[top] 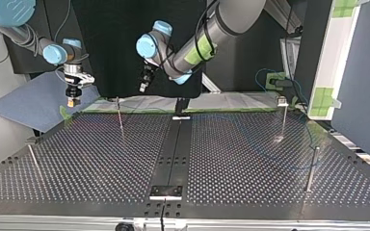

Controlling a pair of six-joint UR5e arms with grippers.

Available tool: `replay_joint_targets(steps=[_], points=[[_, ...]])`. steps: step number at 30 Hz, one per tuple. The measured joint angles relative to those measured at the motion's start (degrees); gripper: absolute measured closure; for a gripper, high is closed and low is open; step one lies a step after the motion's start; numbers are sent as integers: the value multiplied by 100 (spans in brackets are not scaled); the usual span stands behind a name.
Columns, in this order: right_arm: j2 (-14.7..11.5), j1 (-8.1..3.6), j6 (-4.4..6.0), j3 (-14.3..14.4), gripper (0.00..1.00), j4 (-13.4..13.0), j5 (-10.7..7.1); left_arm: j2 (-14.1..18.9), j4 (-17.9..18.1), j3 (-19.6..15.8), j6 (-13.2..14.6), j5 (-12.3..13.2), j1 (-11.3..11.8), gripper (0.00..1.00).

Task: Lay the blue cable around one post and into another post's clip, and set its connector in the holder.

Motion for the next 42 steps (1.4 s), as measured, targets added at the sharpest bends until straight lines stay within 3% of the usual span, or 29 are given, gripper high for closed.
replay_joint_targets(steps=[6,16,24,42], points=[[4,-1,14,-6,100,-1,0,299,297,-301,-137,-8,140,0],[2,7,27,-17,100,27,47,841,768,-842,-302,-250,303,0],[-1,16,8,-87,100,80,260,1273,899,-1273,-342,-262,298,0],[0,53,60,-138,100,159,285,2132,967,-2133,-382,-249,268,0]])
